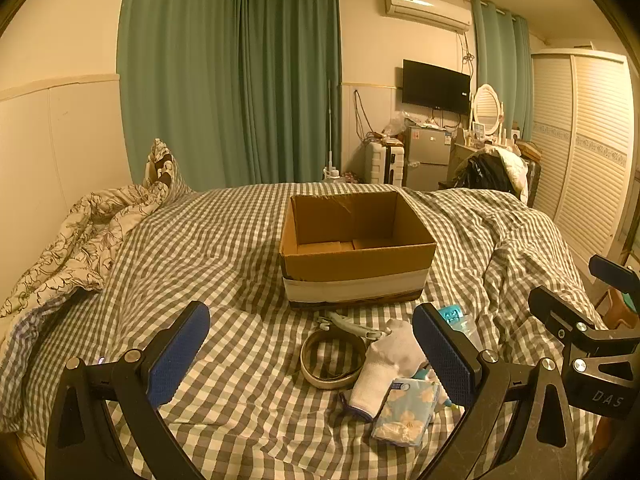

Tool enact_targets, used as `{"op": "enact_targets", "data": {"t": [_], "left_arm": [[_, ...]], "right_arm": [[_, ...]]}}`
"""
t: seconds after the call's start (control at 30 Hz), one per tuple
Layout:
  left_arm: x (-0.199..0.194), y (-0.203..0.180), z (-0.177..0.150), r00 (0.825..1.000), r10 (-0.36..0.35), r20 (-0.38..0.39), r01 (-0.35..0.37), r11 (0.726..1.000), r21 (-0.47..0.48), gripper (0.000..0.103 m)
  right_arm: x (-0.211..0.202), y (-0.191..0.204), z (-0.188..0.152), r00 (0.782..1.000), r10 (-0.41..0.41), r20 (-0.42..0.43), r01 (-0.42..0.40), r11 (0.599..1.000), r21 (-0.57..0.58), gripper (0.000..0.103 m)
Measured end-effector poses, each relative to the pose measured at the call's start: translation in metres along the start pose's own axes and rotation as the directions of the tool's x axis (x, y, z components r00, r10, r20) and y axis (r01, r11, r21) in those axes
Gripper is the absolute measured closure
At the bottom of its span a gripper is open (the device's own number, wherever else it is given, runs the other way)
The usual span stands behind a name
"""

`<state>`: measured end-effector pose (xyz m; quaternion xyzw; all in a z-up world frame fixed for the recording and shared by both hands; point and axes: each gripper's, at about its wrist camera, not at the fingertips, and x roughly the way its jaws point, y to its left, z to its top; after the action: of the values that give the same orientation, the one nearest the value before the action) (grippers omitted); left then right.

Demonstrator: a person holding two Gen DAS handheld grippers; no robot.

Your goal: Organize objects

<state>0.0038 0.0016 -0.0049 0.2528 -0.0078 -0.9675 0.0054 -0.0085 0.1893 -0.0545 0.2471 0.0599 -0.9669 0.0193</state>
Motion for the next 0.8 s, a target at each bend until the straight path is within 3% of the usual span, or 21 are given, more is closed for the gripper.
{"op": "enact_targets", "data": {"t": [0.8], "left_arm": [[0.0018,-0.0036,-0.0045,1.000,0.002,-0.004,-0.002,1.000,0.008,0.000]], "right_arm": [[-0.0014,0.0024,-0.0029,1.000,0.000,-0.003,0.000,1.000,-0.006,0.000]]}}
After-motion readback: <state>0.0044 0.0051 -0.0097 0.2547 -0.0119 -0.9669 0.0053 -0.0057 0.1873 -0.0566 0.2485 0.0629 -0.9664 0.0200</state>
